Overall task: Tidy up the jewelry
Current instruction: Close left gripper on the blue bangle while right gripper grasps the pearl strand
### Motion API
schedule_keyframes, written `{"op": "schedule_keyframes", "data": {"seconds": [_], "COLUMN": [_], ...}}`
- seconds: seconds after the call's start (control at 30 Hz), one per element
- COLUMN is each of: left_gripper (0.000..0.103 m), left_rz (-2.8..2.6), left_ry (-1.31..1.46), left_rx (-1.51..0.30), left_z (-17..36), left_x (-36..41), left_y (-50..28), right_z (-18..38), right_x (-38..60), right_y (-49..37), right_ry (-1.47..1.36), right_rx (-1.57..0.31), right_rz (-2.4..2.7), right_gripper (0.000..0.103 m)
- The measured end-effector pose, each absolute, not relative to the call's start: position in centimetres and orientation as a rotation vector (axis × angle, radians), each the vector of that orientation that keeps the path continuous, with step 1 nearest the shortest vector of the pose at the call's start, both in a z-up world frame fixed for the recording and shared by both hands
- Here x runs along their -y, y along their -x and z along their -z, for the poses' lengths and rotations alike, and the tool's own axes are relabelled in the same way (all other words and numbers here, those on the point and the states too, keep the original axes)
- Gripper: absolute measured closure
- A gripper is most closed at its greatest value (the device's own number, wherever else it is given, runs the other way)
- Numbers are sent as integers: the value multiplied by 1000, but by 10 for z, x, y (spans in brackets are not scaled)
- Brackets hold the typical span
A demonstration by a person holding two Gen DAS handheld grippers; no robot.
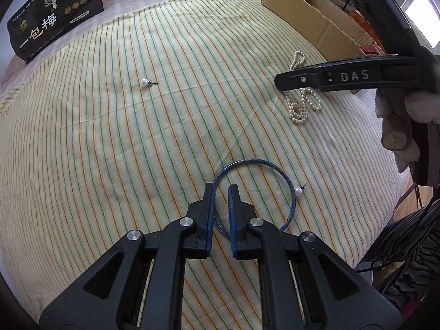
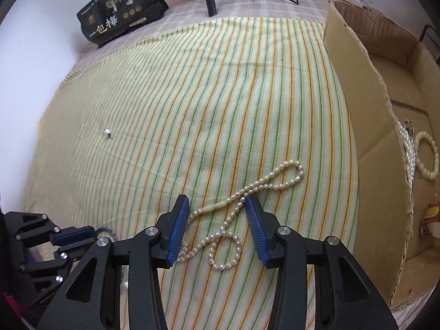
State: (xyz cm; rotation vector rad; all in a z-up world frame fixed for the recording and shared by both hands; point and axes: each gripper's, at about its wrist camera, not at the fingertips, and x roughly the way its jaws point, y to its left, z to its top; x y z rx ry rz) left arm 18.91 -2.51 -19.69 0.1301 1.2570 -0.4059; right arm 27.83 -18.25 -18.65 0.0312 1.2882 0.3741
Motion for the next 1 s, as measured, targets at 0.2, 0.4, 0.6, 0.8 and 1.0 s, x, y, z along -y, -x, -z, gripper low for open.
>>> {"op": "schedule_keyframes", "data": {"seconds": [0.2,0.4,0.6,0.8,1.0], "left_gripper": [65,95,101,101,102], "left_rz": [402,370,348,339,351], "left_ry": [-168,-181,-94,-13,23], "left_rx": [-1254,-1229,-1230,-1170,-1111], "left_z": [205,208,200,175,150], "left_x": [32,35,23,10,10], "left_y": [-189,-193,-200,-203,-206], "right_z": [187,186,184,162,140], "right_x": [155,140,140,157,166], "right_y": [-271,-262,-259,-261,-265], "right_ry": [182,241,221,14,-44], "right_rx": [-1225,-1185,-1185,-1176,-1123], "right_rz": [-362,-419,-470,-526,-524], "right_gripper": [63,90,97,97,97]}}
